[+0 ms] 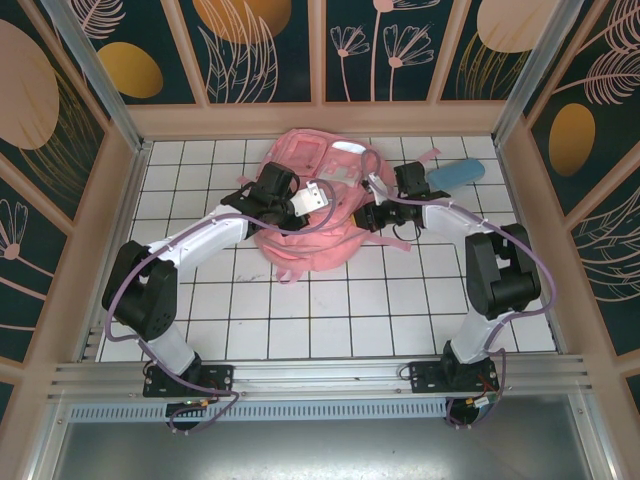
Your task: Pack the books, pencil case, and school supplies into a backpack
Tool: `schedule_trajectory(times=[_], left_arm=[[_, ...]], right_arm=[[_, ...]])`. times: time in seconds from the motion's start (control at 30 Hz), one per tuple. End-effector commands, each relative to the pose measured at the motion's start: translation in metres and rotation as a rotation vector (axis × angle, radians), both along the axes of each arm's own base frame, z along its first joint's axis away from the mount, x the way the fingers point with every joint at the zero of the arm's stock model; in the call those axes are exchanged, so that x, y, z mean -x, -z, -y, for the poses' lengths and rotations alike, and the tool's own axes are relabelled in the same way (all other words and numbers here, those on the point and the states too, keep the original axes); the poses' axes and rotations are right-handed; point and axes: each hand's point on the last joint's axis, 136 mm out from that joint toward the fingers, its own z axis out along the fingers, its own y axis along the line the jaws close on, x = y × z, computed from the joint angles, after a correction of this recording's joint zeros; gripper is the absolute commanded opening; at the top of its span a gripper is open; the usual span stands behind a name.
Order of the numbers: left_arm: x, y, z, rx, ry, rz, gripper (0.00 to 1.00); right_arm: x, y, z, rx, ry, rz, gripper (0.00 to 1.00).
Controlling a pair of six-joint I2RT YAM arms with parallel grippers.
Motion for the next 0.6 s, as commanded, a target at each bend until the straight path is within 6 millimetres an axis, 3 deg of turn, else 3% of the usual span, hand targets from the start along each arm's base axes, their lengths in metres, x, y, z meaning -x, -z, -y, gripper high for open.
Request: schedule_trajectory(times=[0.0, 0.13, 0.27, 0.4, 0.47, 0.57], left_arm=[[-0.02, -0.037, -0.003, 0.064, -0.057, 0.115, 0.0], [-0.018, -0.035, 0.002, 0.097, -0.049, 0.089, 0.0], [-0.019, -0.033, 0.009, 0.131, -0.038, 0.079, 0.0], [-0.018, -0.035, 0.013, 0.165, -0.032, 0.074, 0.0], [-0.018, -0.034, 0.014, 0.176, -0.037, 0.071, 0.0], [-0.016, -0.032, 0.011, 0.178, -0.049, 0.064, 0.0]], right_arm=[[0.013, -0.009, -0.007, 0.005, -0.008, 0.013, 0.06], [0.034, -0.022, -0.028, -0.024, -0.054, 0.03, 0.04], [0.075, -0.038, -0.069, -0.135, -0.171, 0.036, 0.04], [0.086, -0.036, -0.094, -0.159, -0.155, 0.005, 0.05], [0.085, -0.037, -0.096, -0.171, -0.11, -0.007, 0.09], [0.074, -0.049, -0.075, -0.224, 0.015, -0.02, 0.24]])
